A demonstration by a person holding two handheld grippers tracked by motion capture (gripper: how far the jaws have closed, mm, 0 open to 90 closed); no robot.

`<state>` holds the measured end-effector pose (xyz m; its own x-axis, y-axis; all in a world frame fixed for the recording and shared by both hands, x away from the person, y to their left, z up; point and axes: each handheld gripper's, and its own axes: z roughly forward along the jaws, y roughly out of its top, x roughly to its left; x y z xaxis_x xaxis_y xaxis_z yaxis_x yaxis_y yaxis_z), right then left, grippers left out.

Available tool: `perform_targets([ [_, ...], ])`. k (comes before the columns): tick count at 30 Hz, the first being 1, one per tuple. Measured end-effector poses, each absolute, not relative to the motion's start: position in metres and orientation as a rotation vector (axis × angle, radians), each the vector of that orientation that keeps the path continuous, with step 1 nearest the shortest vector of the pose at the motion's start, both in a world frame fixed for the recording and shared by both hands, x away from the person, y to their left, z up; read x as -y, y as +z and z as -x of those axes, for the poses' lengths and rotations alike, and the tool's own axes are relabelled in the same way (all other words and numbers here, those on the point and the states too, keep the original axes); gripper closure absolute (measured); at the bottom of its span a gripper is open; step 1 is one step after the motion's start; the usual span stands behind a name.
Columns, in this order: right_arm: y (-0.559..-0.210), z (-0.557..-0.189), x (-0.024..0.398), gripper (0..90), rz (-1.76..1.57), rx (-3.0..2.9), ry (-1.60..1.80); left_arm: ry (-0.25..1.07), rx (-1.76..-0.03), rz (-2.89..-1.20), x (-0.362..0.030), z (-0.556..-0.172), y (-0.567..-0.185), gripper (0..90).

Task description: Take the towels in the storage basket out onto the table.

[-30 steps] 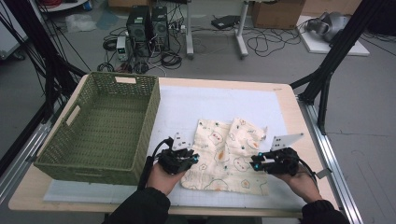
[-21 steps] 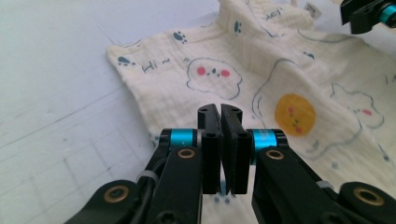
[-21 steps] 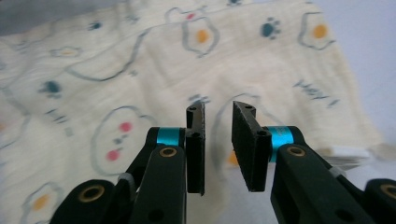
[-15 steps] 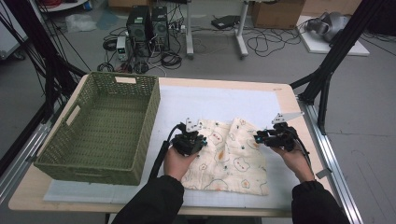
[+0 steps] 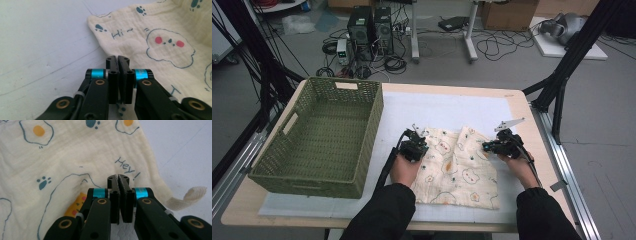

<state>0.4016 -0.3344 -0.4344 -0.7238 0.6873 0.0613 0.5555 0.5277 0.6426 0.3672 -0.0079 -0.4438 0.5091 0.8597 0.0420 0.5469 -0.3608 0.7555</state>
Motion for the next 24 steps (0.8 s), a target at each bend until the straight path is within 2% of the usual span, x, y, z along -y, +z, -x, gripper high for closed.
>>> perform_targets([
  [4, -0.420, -0.404, 0.333, 88.7, -1.027, -2.527, 0.917, 0.642, -1.198, -2.025, -0.002, -0.367, -0.438, 88.2],
  [7, -0.406, -0.410, 0.337, 88.8, -1.025, -2.480, 0.913, 0.711, -1.237, -1.937, -0.016, -0.366, -0.427, 88.3],
  [10, -0.393, -0.417, 0.342, 87.8, -1.047, -2.419, 0.912, 0.701, -1.246, -1.899, -0.024, -0.368, -0.425, 88.0],
  [12, -0.391, -0.419, 0.343, 76.3, -1.054, -2.390, 0.946, 0.670, -1.250, -1.908, -0.025, -0.370, -0.428, 85.0],
  [14, -0.392, -0.417, 0.343, 71.2, -1.056, -2.400, 0.943, 0.656, -1.255, -1.907, -0.025, -0.369, -0.430, 79.5],
  [24, -0.399, -0.380, 0.349, 60.5, -1.018, -2.454, 1.125, 0.562, -1.183, -1.903, -0.034, -0.361, -0.429, 70.4],
])
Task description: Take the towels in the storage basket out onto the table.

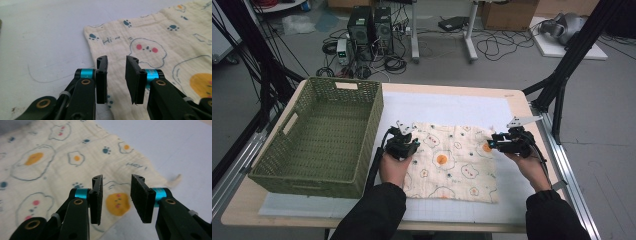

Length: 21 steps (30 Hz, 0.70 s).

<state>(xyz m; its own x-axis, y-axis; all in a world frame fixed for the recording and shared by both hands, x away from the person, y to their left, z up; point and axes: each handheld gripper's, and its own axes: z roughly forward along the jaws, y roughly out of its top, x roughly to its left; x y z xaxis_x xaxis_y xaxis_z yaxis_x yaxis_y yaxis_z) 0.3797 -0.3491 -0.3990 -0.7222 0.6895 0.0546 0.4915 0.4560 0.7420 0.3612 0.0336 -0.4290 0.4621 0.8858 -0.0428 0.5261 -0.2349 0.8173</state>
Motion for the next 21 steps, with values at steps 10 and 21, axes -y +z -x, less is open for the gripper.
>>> perform_targets([
  [10, -0.410, -0.353, 0.348, 49.1, -1.015, -2.423, 1.278, 0.512, -1.119, -1.881, -0.036, -0.355, -0.421, 63.4],
  [21, -0.413, -0.344, 0.342, 42.6, -1.001, -2.422, 1.302, 0.484, -1.114, -1.863, -0.037, -0.354, -0.419, 57.0],
])
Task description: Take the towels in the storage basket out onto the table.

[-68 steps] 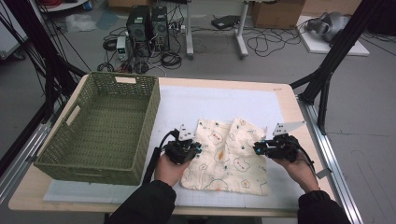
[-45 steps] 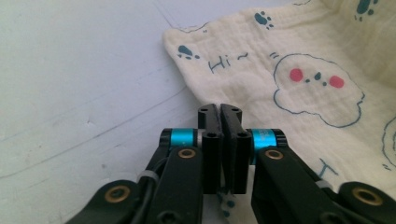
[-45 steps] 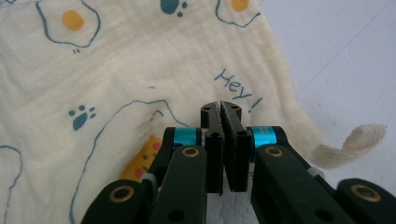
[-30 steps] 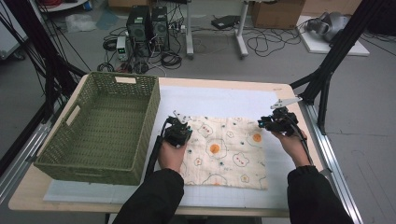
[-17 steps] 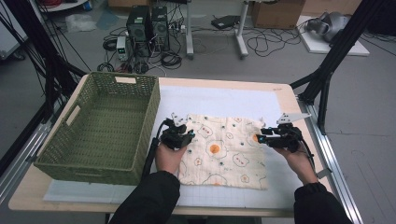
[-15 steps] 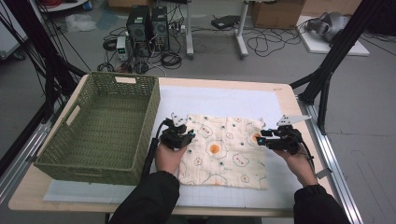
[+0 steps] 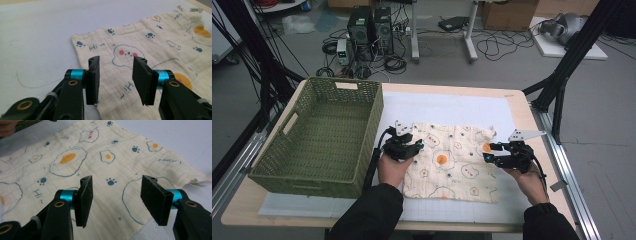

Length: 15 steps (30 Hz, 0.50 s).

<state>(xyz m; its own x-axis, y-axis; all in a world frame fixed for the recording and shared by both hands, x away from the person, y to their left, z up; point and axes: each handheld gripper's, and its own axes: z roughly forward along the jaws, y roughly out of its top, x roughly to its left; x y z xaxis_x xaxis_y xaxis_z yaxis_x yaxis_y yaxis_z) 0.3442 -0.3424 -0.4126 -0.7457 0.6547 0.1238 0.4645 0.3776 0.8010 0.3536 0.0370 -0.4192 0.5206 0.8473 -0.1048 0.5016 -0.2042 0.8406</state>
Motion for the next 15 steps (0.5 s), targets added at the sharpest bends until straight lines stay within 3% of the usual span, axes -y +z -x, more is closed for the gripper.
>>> perform_targets([
  [15, -0.428, -0.356, 0.331, 47.3, -1.005, -2.483, 1.197, 0.483, -1.141, -1.888, -0.036, -0.359, -0.425, 56.9],
])
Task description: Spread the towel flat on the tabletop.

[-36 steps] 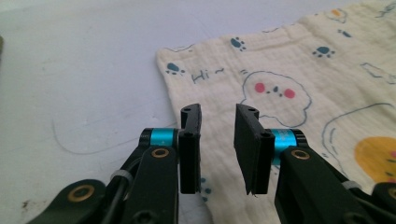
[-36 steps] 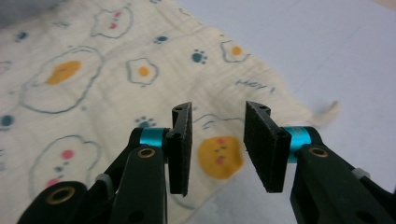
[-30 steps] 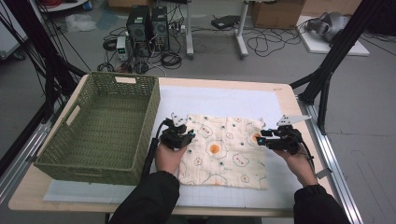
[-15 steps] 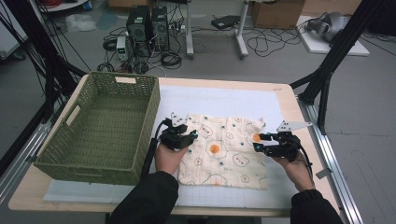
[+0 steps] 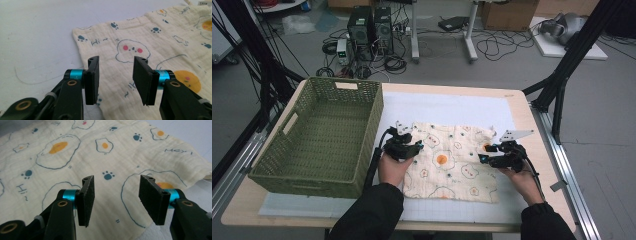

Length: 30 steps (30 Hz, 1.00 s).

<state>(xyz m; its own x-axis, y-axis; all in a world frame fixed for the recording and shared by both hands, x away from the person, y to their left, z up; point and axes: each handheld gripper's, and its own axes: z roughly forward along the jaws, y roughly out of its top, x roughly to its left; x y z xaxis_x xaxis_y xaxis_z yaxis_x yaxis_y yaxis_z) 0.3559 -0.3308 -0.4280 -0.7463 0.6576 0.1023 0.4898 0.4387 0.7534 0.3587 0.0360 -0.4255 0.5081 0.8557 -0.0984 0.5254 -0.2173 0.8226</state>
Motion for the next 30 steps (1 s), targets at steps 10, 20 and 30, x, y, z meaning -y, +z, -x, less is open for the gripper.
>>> perform_targets([
  [10, -0.425, -0.394, 0.334, 58.8, -1.128, -2.420, 1.113, 0.498, -1.229, -1.994, -0.031, -0.377, -0.442, 64.3],
  [20, -0.437, -0.419, 0.321, 88.4, -1.156, -2.444, 0.954, 0.566, -1.259, -2.015, -0.025, -0.385, -0.441, 88.3],
  [30, -0.427, -0.426, 0.336, 71.1, -1.177, -2.415, 0.967, 0.506, -1.223, -1.924, -0.030, -0.386, -0.435, 77.0],
])
